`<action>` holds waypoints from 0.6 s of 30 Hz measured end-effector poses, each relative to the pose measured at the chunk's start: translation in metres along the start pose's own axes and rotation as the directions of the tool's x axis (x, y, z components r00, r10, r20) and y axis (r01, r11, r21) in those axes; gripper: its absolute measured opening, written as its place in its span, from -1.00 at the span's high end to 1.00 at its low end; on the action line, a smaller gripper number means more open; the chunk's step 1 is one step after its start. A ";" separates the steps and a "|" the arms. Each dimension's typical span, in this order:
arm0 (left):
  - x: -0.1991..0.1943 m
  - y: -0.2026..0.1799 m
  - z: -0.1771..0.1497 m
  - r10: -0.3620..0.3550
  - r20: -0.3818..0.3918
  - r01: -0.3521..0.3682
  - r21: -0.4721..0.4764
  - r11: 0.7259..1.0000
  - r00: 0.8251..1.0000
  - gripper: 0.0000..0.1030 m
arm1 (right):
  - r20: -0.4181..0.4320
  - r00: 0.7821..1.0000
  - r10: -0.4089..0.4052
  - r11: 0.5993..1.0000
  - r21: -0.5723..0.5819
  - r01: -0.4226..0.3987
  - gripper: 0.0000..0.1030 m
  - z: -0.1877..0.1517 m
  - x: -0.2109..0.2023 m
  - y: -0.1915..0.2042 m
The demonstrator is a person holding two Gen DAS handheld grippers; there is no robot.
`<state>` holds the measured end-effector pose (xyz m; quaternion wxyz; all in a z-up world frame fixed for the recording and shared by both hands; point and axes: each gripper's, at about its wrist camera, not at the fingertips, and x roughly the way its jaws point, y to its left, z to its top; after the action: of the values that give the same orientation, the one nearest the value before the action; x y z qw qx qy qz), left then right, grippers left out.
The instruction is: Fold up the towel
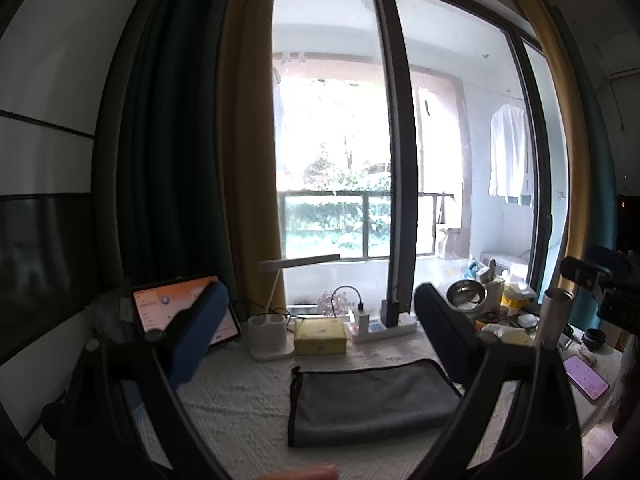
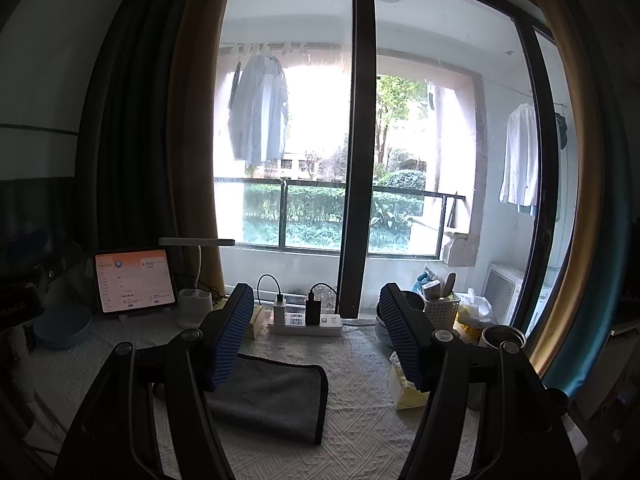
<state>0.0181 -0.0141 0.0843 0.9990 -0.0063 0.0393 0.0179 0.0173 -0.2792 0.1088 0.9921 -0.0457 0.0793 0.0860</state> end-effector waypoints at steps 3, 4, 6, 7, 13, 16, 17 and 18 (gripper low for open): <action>0.000 -0.001 0.000 -0.001 -0.001 0.001 0.002 1.000 1.000 -0.85 | 0.000 1.000 0.001 1.000 -0.001 -0.001 -0.34 0.000 -0.001 0.000; 0.000 -0.001 -0.001 -0.002 -0.002 0.002 0.002 1.000 1.000 -0.85 | 0.000 1.000 0.001 1.000 -0.001 -0.001 -0.34 0.000 0.000 0.000; 0.000 -0.001 -0.001 -0.003 -0.004 0.003 0.003 1.000 1.000 -0.85 | 0.000 1.000 0.001 1.000 -0.002 -0.001 -0.34 0.000 0.000 0.000; 0.000 -0.001 -0.001 -0.003 -0.005 0.003 0.003 1.000 1.000 -0.85 | -0.001 1.000 0.001 1.000 -0.001 -0.001 -0.34 0.000 0.000 0.000; 0.000 -0.001 -0.001 -0.002 -0.003 0.002 0.003 1.000 1.000 -0.85 | -0.002 1.000 0.001 1.000 -0.001 -0.001 -0.34 0.000 0.001 0.000; 0.001 0.000 -0.002 -0.002 -0.003 0.002 0.004 1.000 1.000 -0.85 | -0.003 1.000 0.001 1.000 -0.001 -0.001 -0.34 0.000 0.001 0.000; 0.001 0.000 -0.002 -0.002 -0.004 0.003 0.004 1.000 1.000 -0.85 | -0.002 1.000 0.002 1.000 -0.001 -0.002 -0.34 0.000 0.001 -0.001; 0.001 0.000 -0.002 -0.004 -0.005 0.004 0.004 1.000 1.000 -0.85 | -0.002 1.000 0.002 1.000 0.000 -0.002 -0.34 0.000 0.001 -0.001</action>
<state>0.0188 -0.0143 0.0823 0.9990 -0.0044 0.0417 0.0159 0.0186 -0.2796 0.1084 0.9919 -0.0459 0.0805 0.0868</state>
